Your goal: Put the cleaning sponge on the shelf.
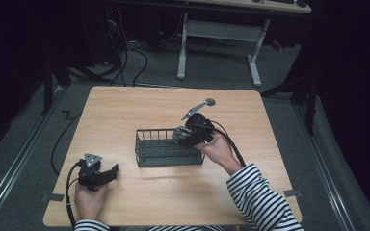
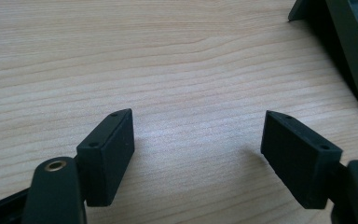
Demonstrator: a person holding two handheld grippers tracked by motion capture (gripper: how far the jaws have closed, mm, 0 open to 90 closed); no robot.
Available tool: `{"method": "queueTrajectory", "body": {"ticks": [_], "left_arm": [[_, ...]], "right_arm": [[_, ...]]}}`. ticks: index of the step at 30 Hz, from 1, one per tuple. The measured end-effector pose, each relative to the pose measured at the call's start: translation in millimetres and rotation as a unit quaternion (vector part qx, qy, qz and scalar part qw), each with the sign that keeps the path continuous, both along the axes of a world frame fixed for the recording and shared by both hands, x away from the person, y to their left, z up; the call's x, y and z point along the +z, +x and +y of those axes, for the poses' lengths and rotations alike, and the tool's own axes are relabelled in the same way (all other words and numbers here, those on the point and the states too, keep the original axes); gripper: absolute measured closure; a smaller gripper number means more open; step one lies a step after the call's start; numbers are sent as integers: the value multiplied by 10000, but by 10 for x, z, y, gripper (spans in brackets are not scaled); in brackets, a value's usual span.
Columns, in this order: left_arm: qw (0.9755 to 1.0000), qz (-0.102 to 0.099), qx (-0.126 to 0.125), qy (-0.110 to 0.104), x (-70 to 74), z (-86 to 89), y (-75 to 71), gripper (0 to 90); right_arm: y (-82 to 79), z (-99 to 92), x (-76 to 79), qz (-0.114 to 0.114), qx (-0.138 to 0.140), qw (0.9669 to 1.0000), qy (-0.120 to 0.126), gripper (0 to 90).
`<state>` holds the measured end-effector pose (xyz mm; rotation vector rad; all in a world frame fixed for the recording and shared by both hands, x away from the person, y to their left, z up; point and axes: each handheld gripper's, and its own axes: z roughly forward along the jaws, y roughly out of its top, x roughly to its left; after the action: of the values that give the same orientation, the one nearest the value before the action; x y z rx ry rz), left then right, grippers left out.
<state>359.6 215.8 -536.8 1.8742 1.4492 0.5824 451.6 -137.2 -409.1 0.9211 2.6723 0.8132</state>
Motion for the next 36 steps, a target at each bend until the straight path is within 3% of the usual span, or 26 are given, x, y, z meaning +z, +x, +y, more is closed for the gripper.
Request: {"method": "queueTrajectory", "body": {"ticks": [9, 14, 15, 17, 21, 23, 25, 27, 31, 36], "left_arm": [[10000, 1, 4, -33, 0, 7, 0, 265], [10000, -1, 5, -30, 0, 7, 0, 265], [10000, -2, 5, -20, 0, 5, 0, 266], [10000, -6, 8, -7, -1, 2, 0, 265], [10000, -6, 9, -16, -1, 4, 0, 265], [10000, -6, 9, -10, -1, 3, 0, 266], [10000, -6, 9, -8, 0, 3, 0, 266], [10000, -6, 14, -2, 0, 1, -1, 268], [10000, -7, 16, 0, 0, 1, -1, 268], [10000, -7, 17, 4, 0, 1, -1, 268]], "right_arm": [[67, 23, -179, 307, -99, 9992, -253, 353], [92, -3, -225, 370, -52, 9991, -184, 293], [77, -12, -208, 255, -37, 9995, -206, 245], [72, -19, -201, 234, -19, 9996, -168, 240], [3, -124, -104, 92, -36, 9999, 125, 239], [-13, -146, -83, 42, -41, 9999, 114, 242], [-69, -197, -29, -204, -60, 9998, 21, 254], [-100, -243, 9, -243, -63, 9997, 30, 257], [-155, -383, 78, -345, -120, 9992, 138, 267], [-235, -653, 122, -440, -381, 9976, 379, 282]]}}
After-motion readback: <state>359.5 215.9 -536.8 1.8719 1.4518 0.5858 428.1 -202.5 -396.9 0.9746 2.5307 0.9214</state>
